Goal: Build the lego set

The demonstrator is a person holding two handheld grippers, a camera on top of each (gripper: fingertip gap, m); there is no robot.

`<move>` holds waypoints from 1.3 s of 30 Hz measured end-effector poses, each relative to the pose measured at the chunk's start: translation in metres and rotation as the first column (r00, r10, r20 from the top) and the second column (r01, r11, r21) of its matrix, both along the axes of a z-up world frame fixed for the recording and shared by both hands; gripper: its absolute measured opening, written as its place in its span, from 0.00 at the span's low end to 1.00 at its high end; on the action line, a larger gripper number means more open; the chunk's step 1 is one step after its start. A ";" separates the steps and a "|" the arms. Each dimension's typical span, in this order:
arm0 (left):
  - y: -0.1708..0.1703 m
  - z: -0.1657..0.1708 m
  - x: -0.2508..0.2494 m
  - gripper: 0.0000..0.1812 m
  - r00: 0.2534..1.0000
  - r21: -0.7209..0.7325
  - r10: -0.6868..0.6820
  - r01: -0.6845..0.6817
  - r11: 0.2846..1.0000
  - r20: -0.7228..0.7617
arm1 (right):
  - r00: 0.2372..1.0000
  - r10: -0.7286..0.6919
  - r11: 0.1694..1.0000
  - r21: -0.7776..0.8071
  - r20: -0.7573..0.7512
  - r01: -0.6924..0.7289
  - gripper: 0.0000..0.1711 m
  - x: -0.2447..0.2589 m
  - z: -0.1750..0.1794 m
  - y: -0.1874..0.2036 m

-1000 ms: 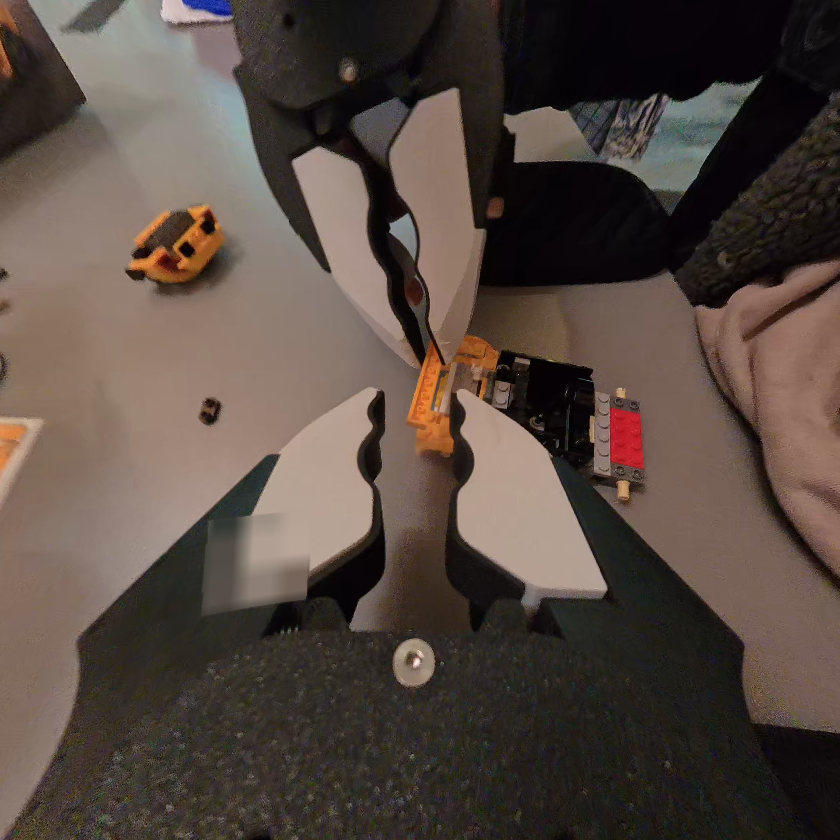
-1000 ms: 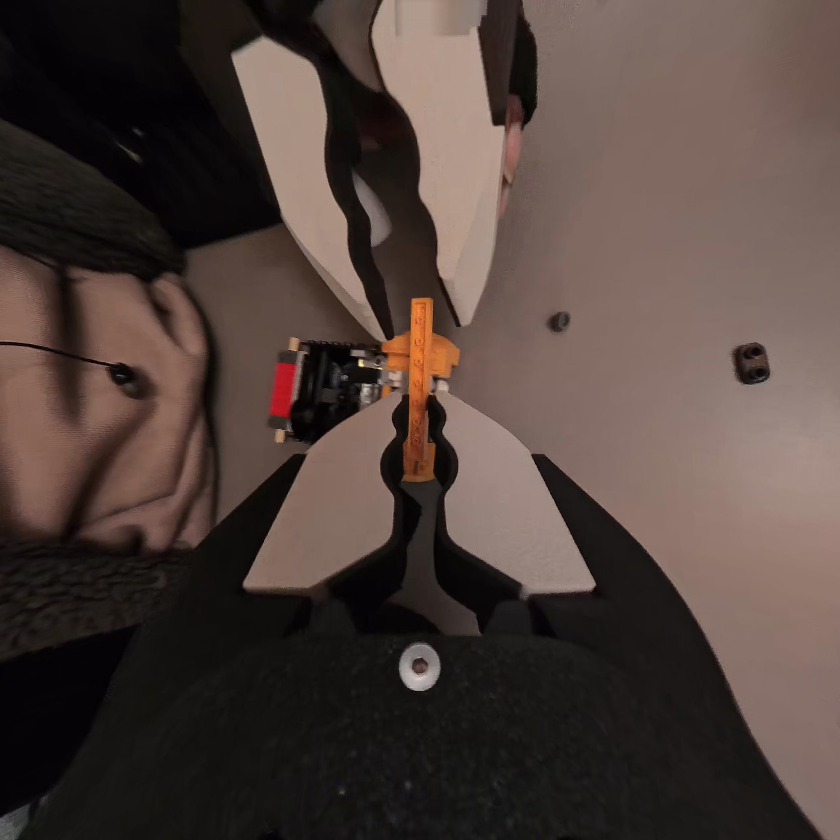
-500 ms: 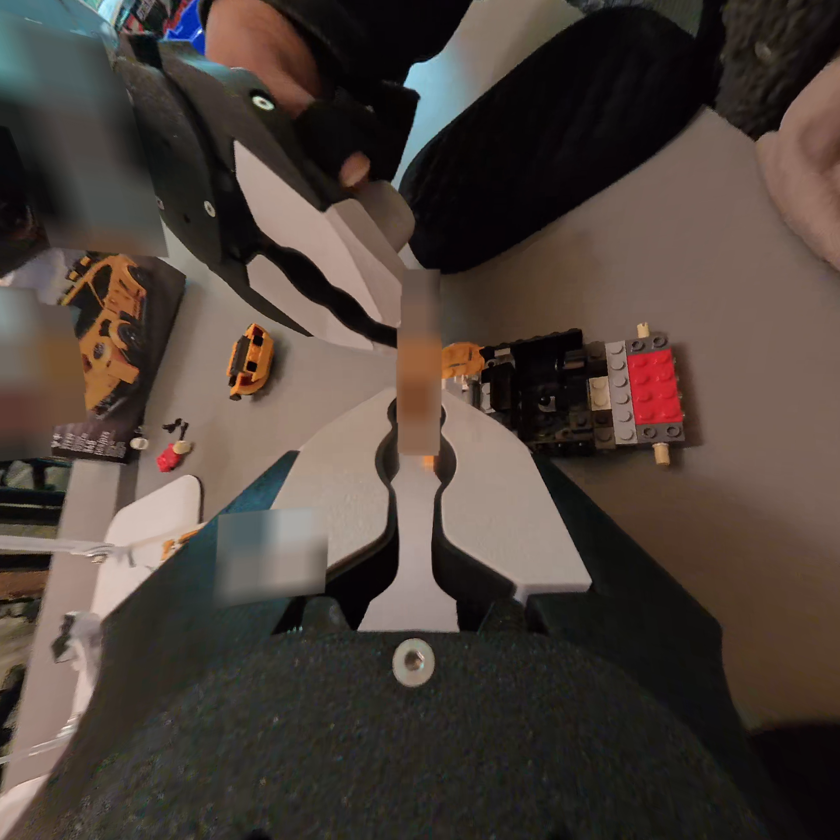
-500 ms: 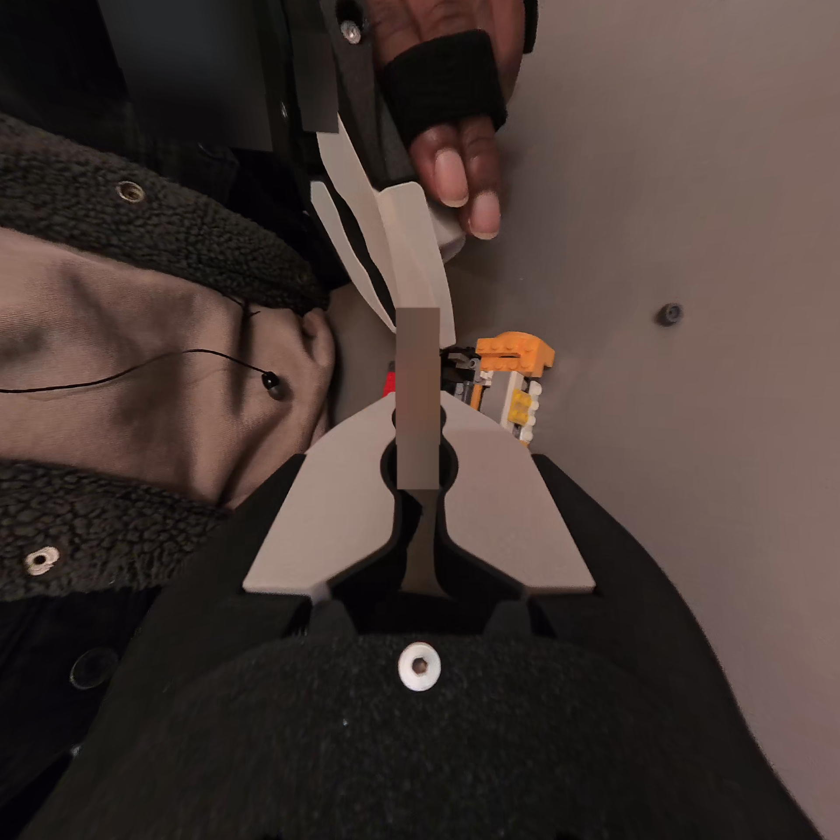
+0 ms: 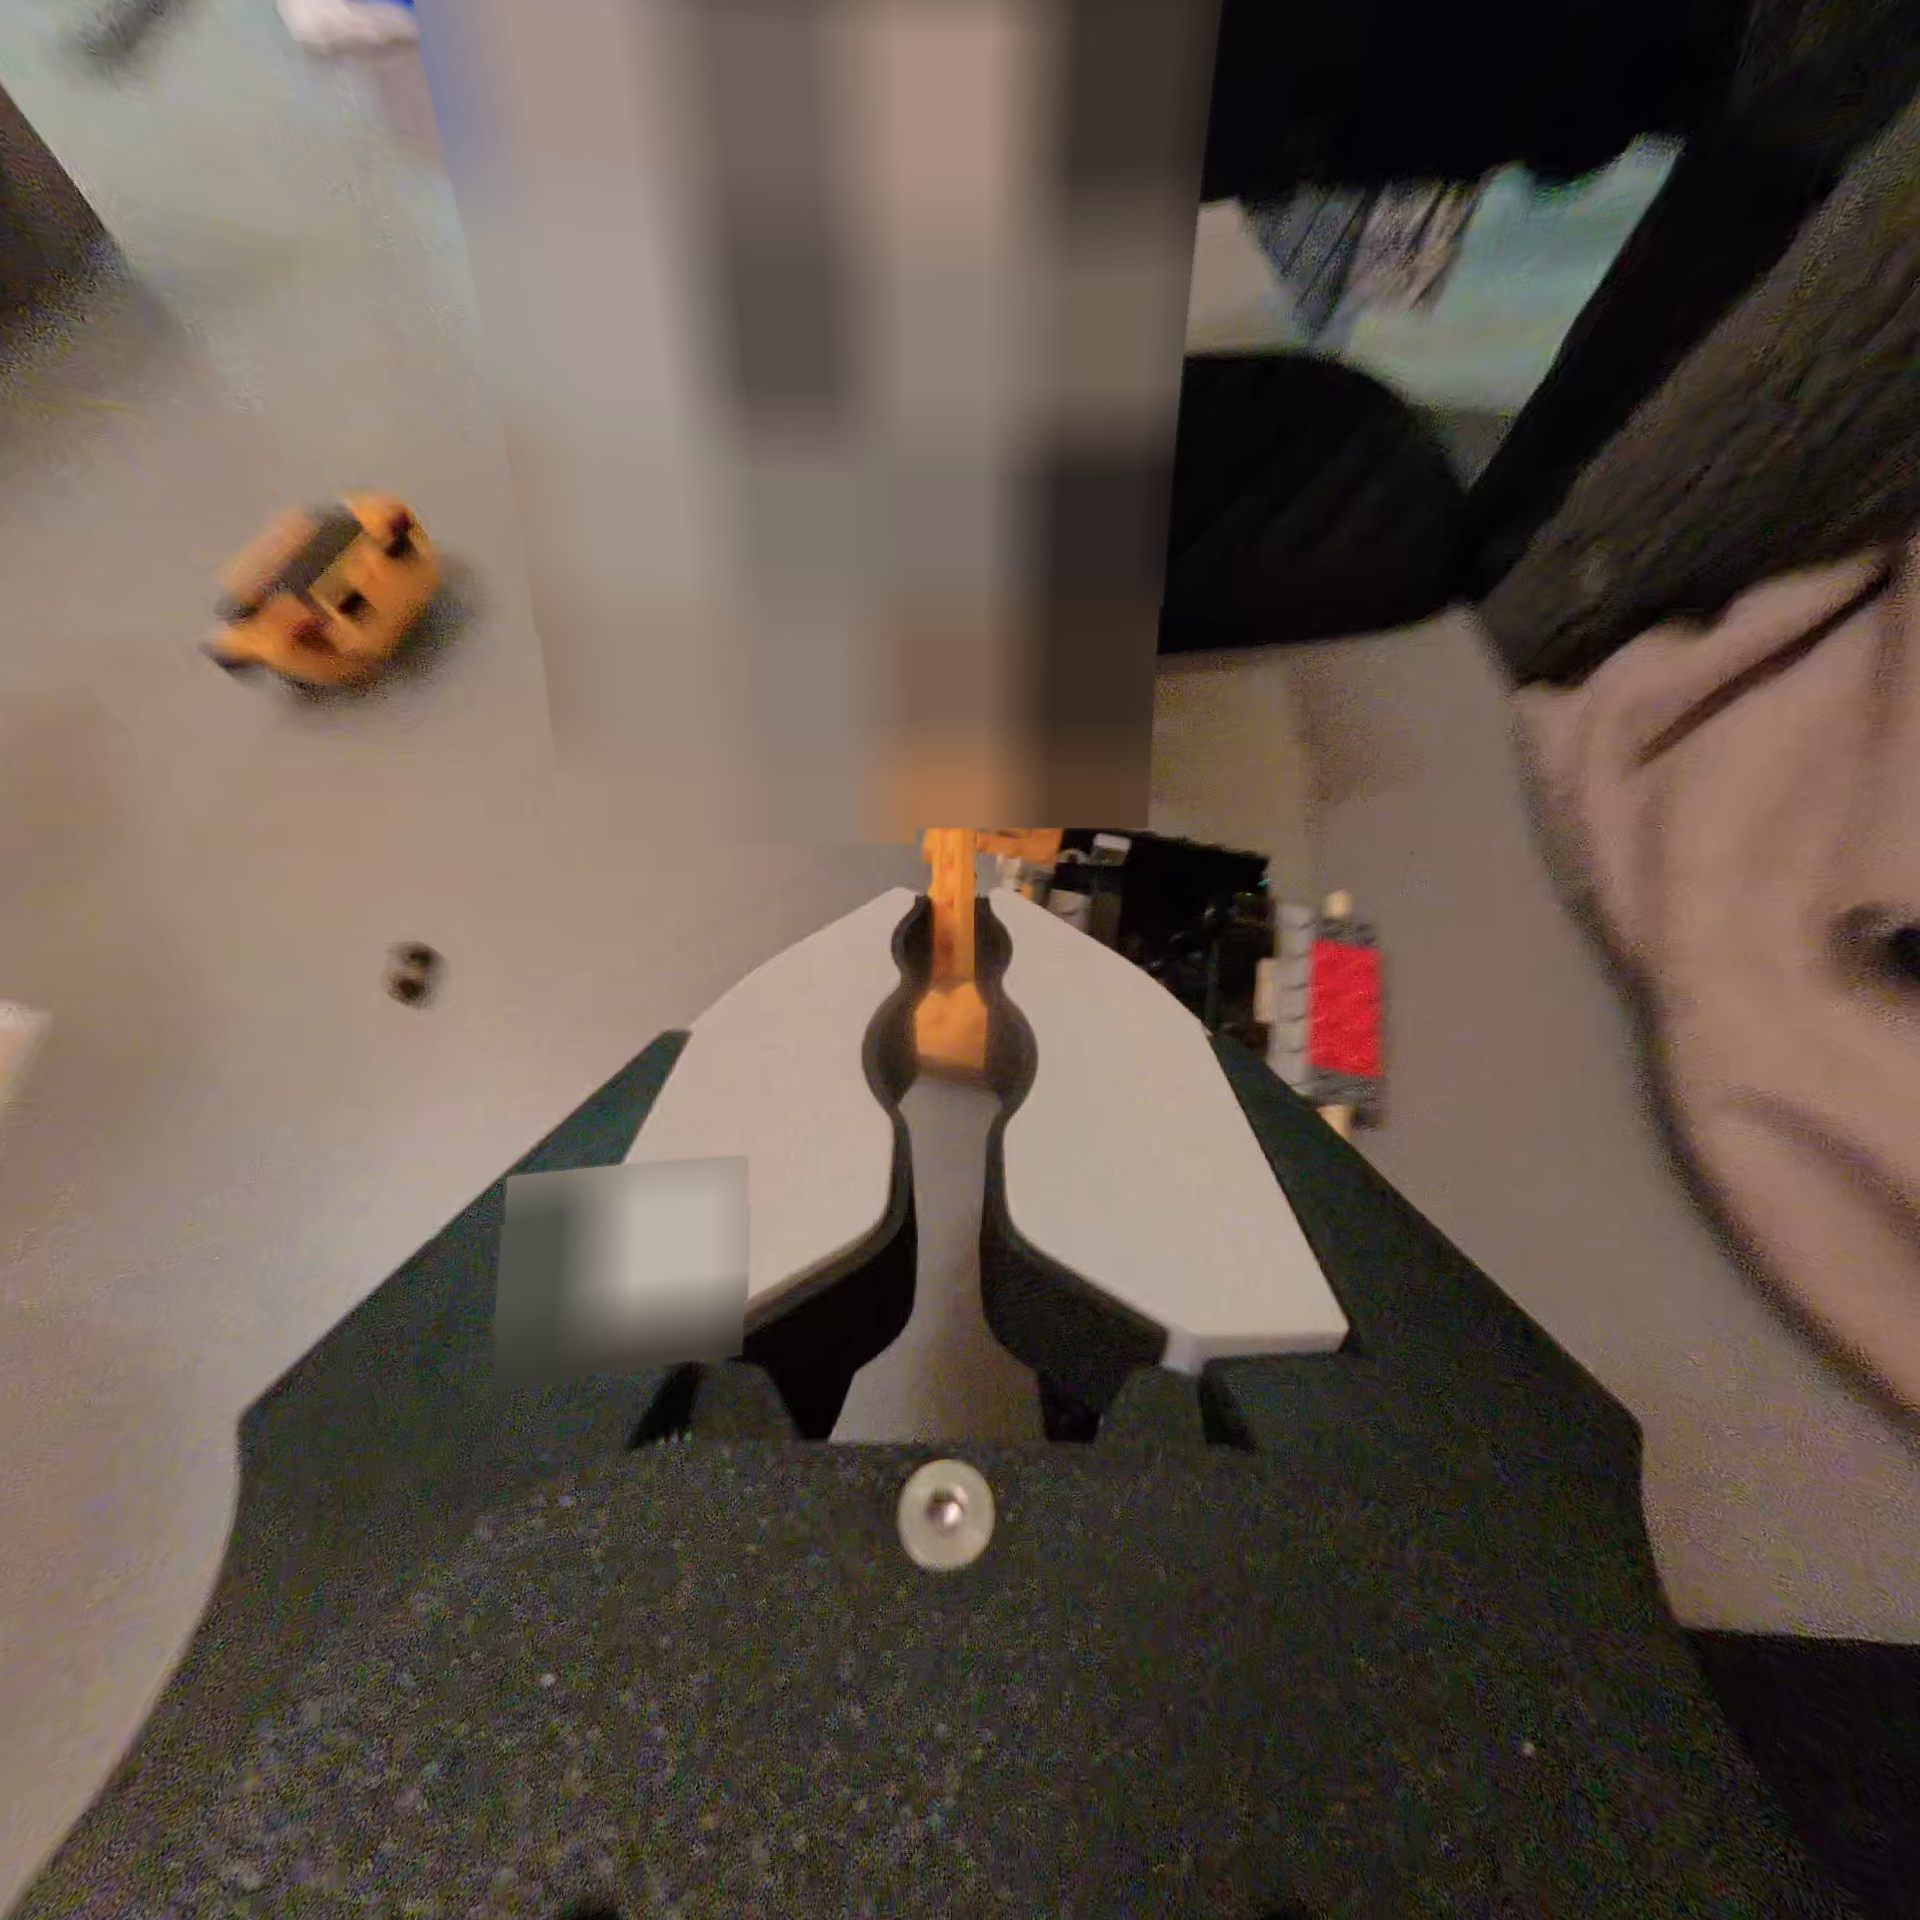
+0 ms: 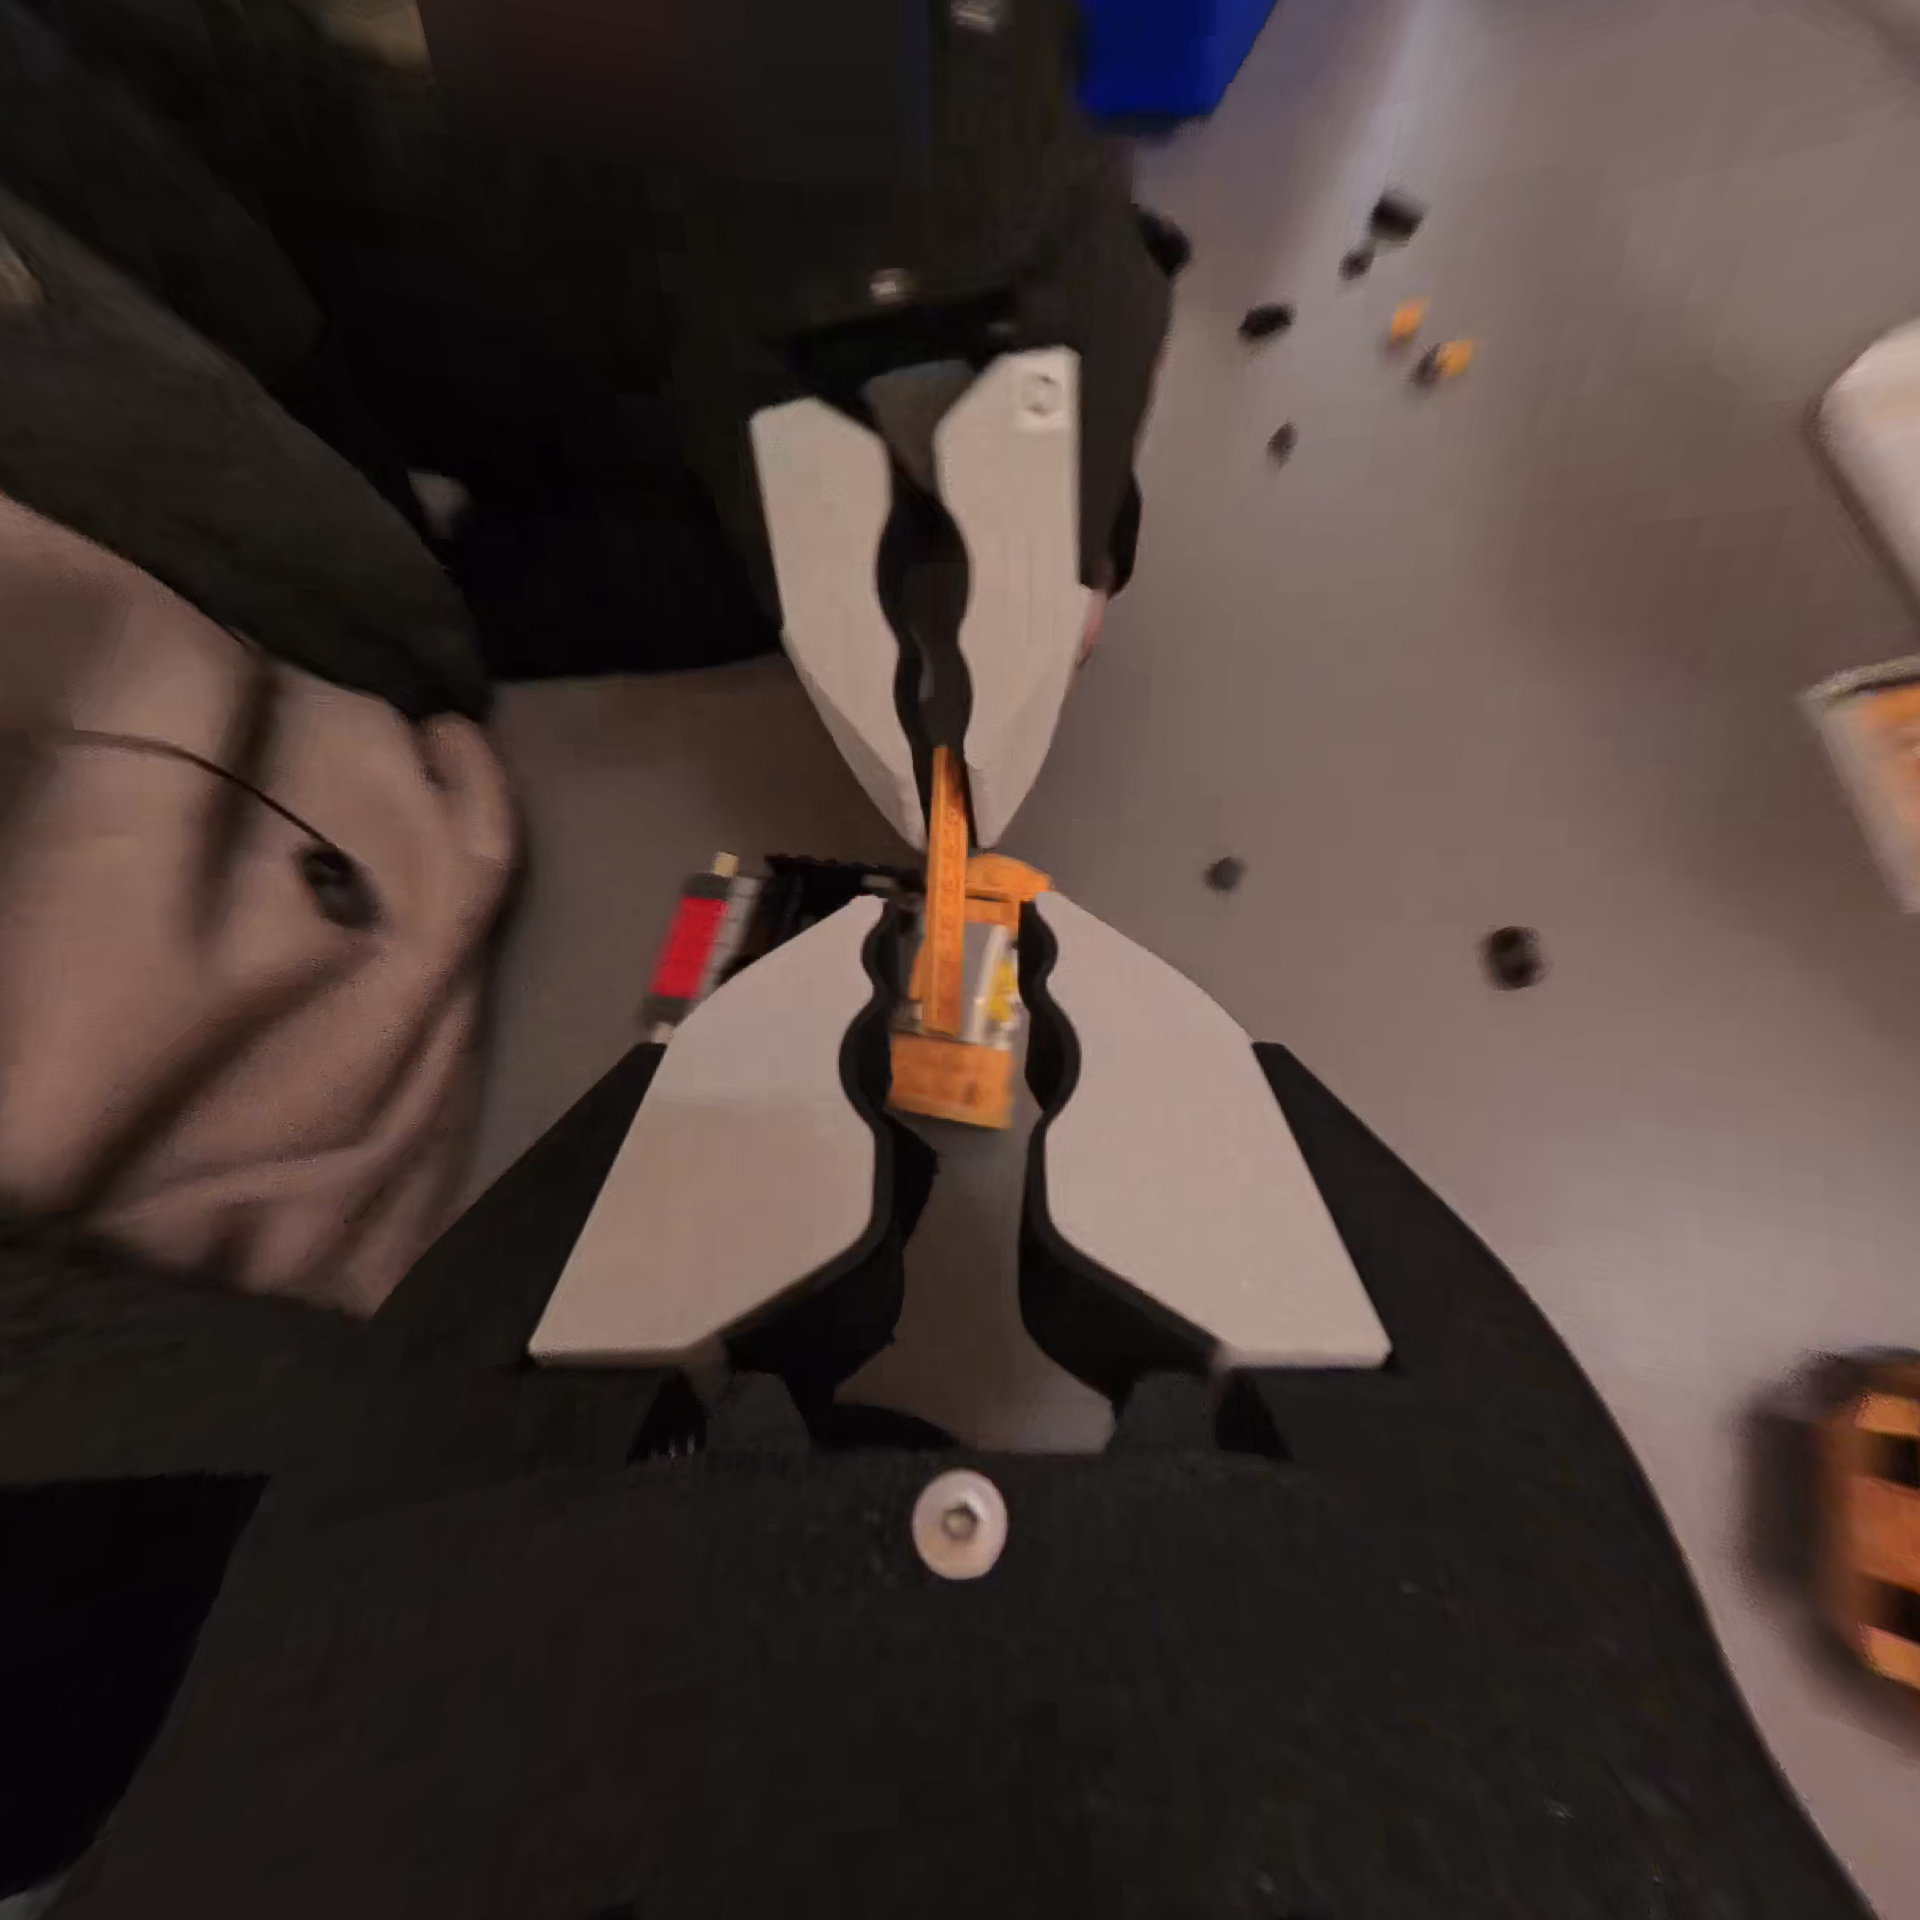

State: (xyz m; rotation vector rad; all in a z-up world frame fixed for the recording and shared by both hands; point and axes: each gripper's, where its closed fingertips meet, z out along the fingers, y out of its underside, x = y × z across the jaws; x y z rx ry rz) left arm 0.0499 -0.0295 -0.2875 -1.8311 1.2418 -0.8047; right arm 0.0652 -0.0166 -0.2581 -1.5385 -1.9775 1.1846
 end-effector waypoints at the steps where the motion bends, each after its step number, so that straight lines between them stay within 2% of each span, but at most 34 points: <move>1: 0.000 0.000 -0.001 0.04 0.999 -0.105 0.016 -0.010 0.994 0.052 | 0.999 0.010 0.991 0.132 -0.046 -0.004 0.12 0.000 0.002 0.000; 3: -0.005 0.005 0.002 0.04 0.988 -0.258 0.016 0.024 0.966 0.151 | 0.994 0.032 0.941 0.339 -0.107 0.006 0.12 0.000 0.002 -0.001; 5: -0.006 0.009 0.005 0.04 0.978 -0.330 0.034 0.036 0.943 0.205 | 0.994 0.061 0.882 0.471 -0.094 -0.010 0.12 0.001 -0.008 -0.003; 8: -0.006 0.010 0.005 0.04 0.968 -0.418 0.062 0.047 0.907 0.245 | 0.991 0.079 0.840 0.542 -0.106 -0.009 0.07 -0.002 -0.014 -0.006; 10: -0.005 0.011 0.003 0.04 0.960 -0.447 0.082 0.048 0.893 0.267 | 0.992 0.067 0.848 0.530 -0.109 0.001 0.04 -0.004 -0.014 -0.005; 13: 0.000 0.018 0.001 0.07 0.957 -0.355 0.081 0.025 0.934 0.280 | 0.996 -0.050 0.948 0.311 -0.073 0.070 0.03 -0.004 -0.014 -0.001; 15: 0.004 0.020 -0.001 0.12 0.974 -0.187 0.055 -0.014 0.982 0.217 | 0.992 -0.118 0.993 0.018 -0.045 0.119 0.02 -0.002 -0.009 -0.005; 17: 0.007 0.021 -0.001 0.14 0.993 0.044 0.031 -0.037 0.998 0.117 | 0.988 -0.152 0.946 -0.291 -0.008 0.143 0.02 0.000 0.000 -0.011; 19: 0.004 0.028 0.004 0.12 0.998 0.231 0.004 -0.017 0.973 0.056 | 0.986 -0.165 0.872 -0.462 0.028 0.159 0.02 0.002 0.003 -0.012; 21: 0.007 0.030 0.005 0.12 0.999 0.345 0.035 -0.030 0.938 -0.007 | 0.987 -0.153 0.820 -0.552 0.051 0.155 0.02 0.005 0.003 -0.015; 24: 0.005 0.036 0.008 0.10 0.998 0.454 0.035 -0.007 0.891 -0.053 | 0.988 -0.133 0.793 -0.590 0.082 0.155 0.02 0.008 -0.003 -0.019; 27: 0.001 0.032 0.010 0.05 0.995 0.484 0.014 0.035 0.874 -0.099 | 0.988 -0.120 0.766 -0.625 0.094 0.152 0.02 0.009 -0.004 -0.020; 31: 0.000 0.031 0.010 0.05 0.994 0.467 0.012 0.040 0.883 -0.108 | 0.990 -0.103 0.747 -0.649 0.101 0.144 0.02 0.010 -0.005 -0.020; 33: 0.002 0.027 0.008 0.05 0.995 0.426 0.025 0.020 0.905 -0.101 | 0.988 -0.120 0.778 -0.609 0.096 0.154 0.02 0.008 -0.007 -0.016; 35: 0.007 0.022 0.005 0.04 0.997 0.335 0.047 -0.023 0.942 -0.064 | 0.988 -0.147 0.863 -0.482 0.049 0.153 0.04 0.007 -0.008 -0.008; 37: 0.010 0.014 0.001 0.04 0.998 0.179 0.058 -0.054 0.982 -0.021 | 0.987 -0.162 0.958 -0.238 0.009 0.159 0.08 0.008 -0.013 0.002; 39: 0.013 0.008 -0.001 0.04 0.997 0.062 0.071 -0.073 0.995 0.025 | 0.991 -0.132 0.991 -0.002 0.000 0.132 0.08 0.010 -0.020 0.006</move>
